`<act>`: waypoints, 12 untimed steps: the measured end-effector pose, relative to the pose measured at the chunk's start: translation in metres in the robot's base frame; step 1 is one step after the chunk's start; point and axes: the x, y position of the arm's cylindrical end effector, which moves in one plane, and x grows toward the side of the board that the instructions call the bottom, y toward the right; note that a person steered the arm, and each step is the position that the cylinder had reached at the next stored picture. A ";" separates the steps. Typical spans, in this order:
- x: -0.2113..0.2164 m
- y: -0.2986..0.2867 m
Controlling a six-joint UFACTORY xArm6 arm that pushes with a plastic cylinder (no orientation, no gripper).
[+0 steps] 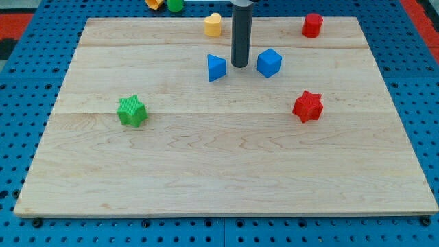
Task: Place the yellow heart towards the left side of the blue cube
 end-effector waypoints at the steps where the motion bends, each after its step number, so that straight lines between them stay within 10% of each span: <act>1: -0.050 0.003; 3: -0.121 0.000; 12: -0.114 -0.199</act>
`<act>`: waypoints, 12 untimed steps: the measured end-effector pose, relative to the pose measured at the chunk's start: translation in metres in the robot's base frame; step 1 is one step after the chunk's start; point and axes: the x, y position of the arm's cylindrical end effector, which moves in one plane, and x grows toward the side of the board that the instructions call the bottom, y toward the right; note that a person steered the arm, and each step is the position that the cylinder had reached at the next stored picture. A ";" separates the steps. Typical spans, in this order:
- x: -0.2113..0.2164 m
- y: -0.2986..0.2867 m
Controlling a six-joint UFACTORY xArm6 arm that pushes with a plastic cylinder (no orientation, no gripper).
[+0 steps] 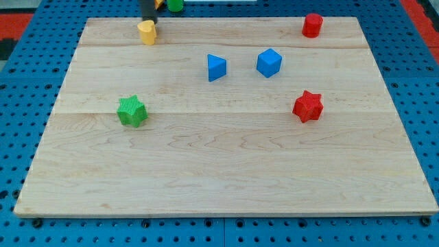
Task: Place the yellow heart towards the left side of the blue cube
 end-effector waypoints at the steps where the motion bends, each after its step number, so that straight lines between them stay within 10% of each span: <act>1: 0.005 -0.002; 12: 0.084 0.066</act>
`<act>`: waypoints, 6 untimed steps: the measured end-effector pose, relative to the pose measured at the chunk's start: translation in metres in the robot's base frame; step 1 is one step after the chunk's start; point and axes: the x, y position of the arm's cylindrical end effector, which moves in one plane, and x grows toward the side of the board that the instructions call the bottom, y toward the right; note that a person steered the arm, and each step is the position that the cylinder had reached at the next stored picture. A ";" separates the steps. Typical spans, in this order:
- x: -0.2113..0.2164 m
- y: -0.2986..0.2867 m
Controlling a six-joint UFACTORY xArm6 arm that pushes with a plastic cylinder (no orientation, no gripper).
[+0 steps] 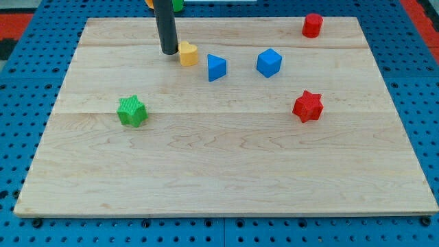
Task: Place the yellow heart towards the left side of the blue cube
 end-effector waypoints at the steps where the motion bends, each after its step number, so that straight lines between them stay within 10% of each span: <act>1: 0.000 0.000; 6: 0.051 0.108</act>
